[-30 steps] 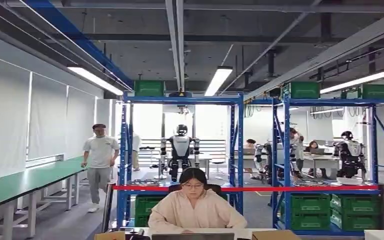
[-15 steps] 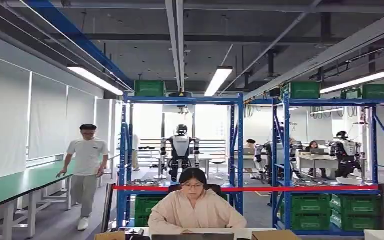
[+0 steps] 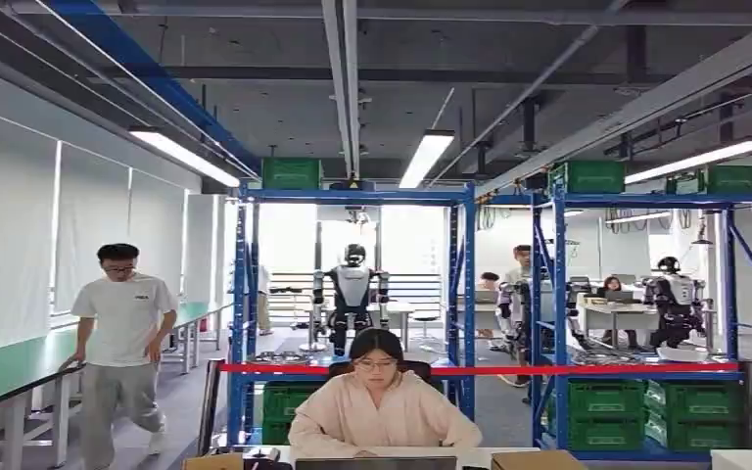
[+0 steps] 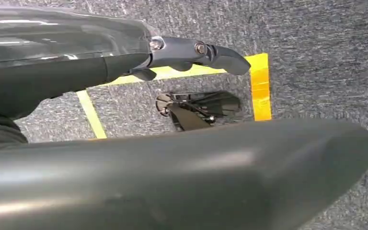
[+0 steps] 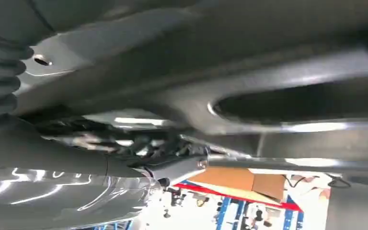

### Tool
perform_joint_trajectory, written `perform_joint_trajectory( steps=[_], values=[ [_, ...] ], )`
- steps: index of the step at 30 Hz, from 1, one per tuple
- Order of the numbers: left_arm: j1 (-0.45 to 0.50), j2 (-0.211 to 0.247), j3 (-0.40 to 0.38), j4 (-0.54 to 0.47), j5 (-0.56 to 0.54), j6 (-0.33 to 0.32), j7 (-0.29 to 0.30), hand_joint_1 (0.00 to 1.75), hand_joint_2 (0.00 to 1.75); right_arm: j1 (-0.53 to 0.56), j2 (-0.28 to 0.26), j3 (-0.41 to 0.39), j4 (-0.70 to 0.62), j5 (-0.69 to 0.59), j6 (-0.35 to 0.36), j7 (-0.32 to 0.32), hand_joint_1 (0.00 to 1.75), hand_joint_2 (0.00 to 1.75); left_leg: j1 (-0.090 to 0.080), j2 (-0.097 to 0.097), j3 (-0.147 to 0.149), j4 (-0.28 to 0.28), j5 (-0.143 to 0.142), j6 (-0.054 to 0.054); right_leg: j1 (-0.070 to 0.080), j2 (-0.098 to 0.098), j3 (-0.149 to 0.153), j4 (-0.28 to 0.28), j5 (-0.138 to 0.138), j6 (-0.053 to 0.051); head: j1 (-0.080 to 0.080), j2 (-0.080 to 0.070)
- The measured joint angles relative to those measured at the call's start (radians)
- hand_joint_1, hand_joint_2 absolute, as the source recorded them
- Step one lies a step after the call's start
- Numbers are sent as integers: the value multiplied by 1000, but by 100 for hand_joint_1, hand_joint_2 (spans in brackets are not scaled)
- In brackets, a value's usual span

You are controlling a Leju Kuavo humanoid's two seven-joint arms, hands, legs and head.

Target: Take the parts from the cabinet and place them on the table.

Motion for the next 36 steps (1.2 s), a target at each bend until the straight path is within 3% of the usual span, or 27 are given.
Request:
perform_joint_trajectory(
  steps=[7,13,24,29,31,33,36],
  values=[
    [0,2,-7,0,0,1,-2,0,0,-15,-18,16,0,-28,23,-67,0,0,0,0,0,0,0,0,0,0,0,0,0,0,0,0],
    [3,6,-10,0,0,-2,-10,0,0,-66,-74,24,-4,-97,79,-166,0,0,-1,0,0,0,0,0,0,-1,1,0,0,0,0,0],
    [5,13,-10,0,4,-9,-19,0,0,-99,-158,47,-62,-263,101,-197,0,0,-1,0,0,0,0,0,-1,-1,0,0,0,0,0,0],
    [6,13,-10,1,6,-17,-28,0,0,2,-172,-23,-173,-610,130,-348,0,0,-1,-1,0,0,0,0,0,-2,1,0,0,0,0,0],
    [7,13,-10,1,7,-17,-29,0,0,101,-158,-97,-288,-835,212,-426,0,0,1,-1,0,0,0,0,0,-3,1,0,0,0,0,0],
    [8,13,-10,1,7,-16,-29,0,0,218,-117,-183,-441,-1049,338,-473,0,0,1,-1,-1,0,-1,0,0,-2,1,0,-1,0,0,0],
    [10,13,-10,2,8,-10,-24,0,0,380,-51,-258,-669,-1235,488,-488,0,0,0,-2,-1,2,-3,2,-1,-4,0,-2,-1,1,0,0]
  ],
)
